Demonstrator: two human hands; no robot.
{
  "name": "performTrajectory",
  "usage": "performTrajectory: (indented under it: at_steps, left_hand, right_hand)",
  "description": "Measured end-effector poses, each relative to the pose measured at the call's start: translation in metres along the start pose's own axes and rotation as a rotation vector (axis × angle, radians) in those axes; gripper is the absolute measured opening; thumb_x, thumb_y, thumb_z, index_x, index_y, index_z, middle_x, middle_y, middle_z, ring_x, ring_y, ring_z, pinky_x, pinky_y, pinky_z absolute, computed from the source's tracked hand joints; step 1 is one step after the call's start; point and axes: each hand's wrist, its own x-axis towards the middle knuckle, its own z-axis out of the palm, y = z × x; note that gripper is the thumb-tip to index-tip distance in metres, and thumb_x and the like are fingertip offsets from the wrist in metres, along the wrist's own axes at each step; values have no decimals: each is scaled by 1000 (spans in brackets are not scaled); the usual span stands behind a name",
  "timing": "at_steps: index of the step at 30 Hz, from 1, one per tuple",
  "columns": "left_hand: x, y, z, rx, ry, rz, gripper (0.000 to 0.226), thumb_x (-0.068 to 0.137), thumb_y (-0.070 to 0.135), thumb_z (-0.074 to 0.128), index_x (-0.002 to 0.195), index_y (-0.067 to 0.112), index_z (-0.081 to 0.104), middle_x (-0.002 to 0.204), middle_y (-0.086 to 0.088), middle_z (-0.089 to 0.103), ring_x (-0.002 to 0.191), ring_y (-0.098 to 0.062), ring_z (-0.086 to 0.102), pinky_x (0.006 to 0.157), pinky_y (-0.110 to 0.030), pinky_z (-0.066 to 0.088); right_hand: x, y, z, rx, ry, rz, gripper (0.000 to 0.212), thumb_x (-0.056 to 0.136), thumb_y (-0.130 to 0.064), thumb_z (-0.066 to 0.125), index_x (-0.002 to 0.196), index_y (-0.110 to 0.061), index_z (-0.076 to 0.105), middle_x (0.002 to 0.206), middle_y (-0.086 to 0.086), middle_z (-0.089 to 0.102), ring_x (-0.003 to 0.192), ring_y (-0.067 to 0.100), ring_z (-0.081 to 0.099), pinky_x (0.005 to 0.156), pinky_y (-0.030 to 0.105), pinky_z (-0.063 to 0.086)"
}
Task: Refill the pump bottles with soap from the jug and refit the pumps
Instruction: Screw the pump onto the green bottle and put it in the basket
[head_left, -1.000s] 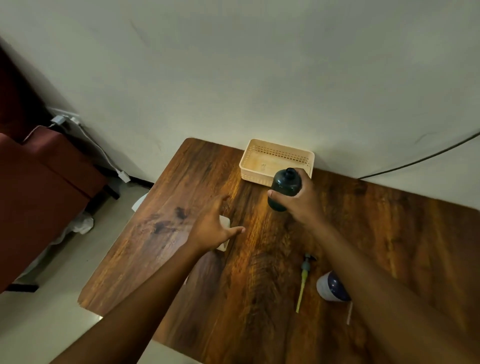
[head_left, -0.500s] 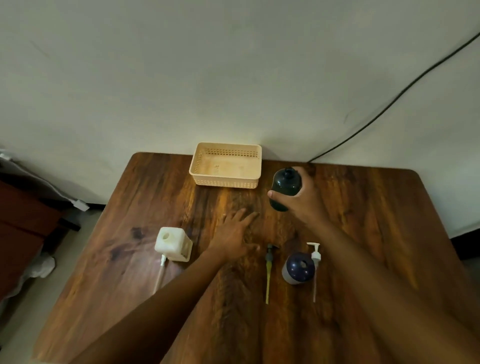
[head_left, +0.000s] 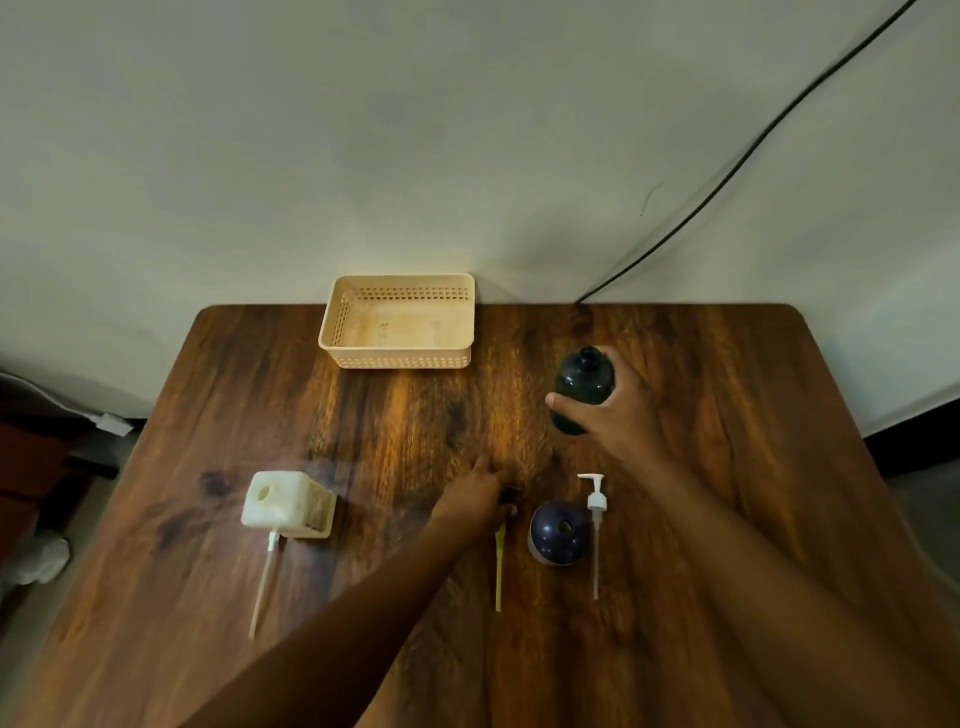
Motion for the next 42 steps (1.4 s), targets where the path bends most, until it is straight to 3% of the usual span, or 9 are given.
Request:
performTrajectory:
  at_steps: [3, 8, 16, 20, 27, 31, 36, 39, 42]
  left_hand:
    - [4, 3, 7, -37, -2, -15, 57, 97, 39, 64, 149, 31, 44, 156, -5, 32, 135, -30, 48, 108, -47, 50]
    - [7, 12, 10, -78, 32, -5, 28, 101, 29, 61, 127, 20, 66, 131, -2, 61, 111, -16, 65, 94, -34, 57]
    - [5, 4, -15, -147, 98, -66, 19, 102, 20, 57, 116, 21, 69, 113, 2, 70, 102, -12, 69, 90, -31, 58]
    - [0, -12, -63, -114, 173, -87, 20, 101, 17, 58, 117, 21, 70, 112, -1, 72, 97, -15, 70, 85, -29, 58]
    - [-37, -30, -169, -133, 398, -95, 33, 95, 18, 62, 126, 26, 71, 130, -6, 69, 117, -27, 66, 100, -42, 56]
    - [-63, -36, -239, -41, 487, -62, 44, 96, 20, 67, 140, 24, 63, 125, -5, 71, 112, -23, 66, 96, -33, 52]
    - [-110, -43, -320, -10, 651, -53, 40, 97, 22, 68, 136, 24, 65, 109, -3, 72, 102, -21, 66, 88, -33, 50]
    - [-134, -48, -359, -29, 752, -48, 39, 95, 21, 70, 134, 22, 67, 107, -3, 73, 102, -23, 67, 88, -33, 49]
    - [-159, -52, -398, -62, 867, -31, 42, 93, 23, 74, 134, 22, 68, 109, -3, 75, 103, -21, 67, 88, -29, 47]
  right_hand:
    - [3, 5, 0, 6, -3, 6, 68, 70, -35, 91, 126, -29, 53, 123, -6, 60, 112, 14, 57, 77, 12, 43]
    - [8, 10, 4, -12, -8, 13, 71, 68, -39, 91, 127, -29, 54, 124, -5, 61, 113, 15, 58, 78, 13, 44]
    - [10, -5, 8, -13, -33, 15, 71, 70, -37, 91, 129, -30, 52, 125, -8, 58, 114, 12, 54, 77, 10, 40]
    - [14, -24, 9, -5, -49, -7, 71, 70, -38, 90, 128, -32, 50, 122, -11, 56, 112, 10, 53, 78, 11, 40]
    - [19, -82, 21, 6, -92, -43, 73, 68, -43, 90, 124, -44, 43, 125, -15, 51, 116, 8, 48, 91, 28, 49]
    - [26, -126, 29, 9, -125, -111, 69, 67, -41, 92, 123, -37, 51, 123, -12, 59, 112, 11, 56, 79, 15, 46]
    - [31, -193, 44, 0, -156, -197, 72, 66, -41, 93, 124, -33, 51, 121, -10, 59, 108, 11, 55, 85, 20, 45]
    - [31, -224, 54, 30, -151, -252, 70, 65, -39, 94, 121, -33, 53, 117, -11, 60, 106, 11, 58, 80, 15, 45]
    - [30, -254, 62, 55, -153, -300, 71, 64, -41, 93, 124, -32, 56, 117, -11, 64, 106, 14, 62, 83, 20, 50]
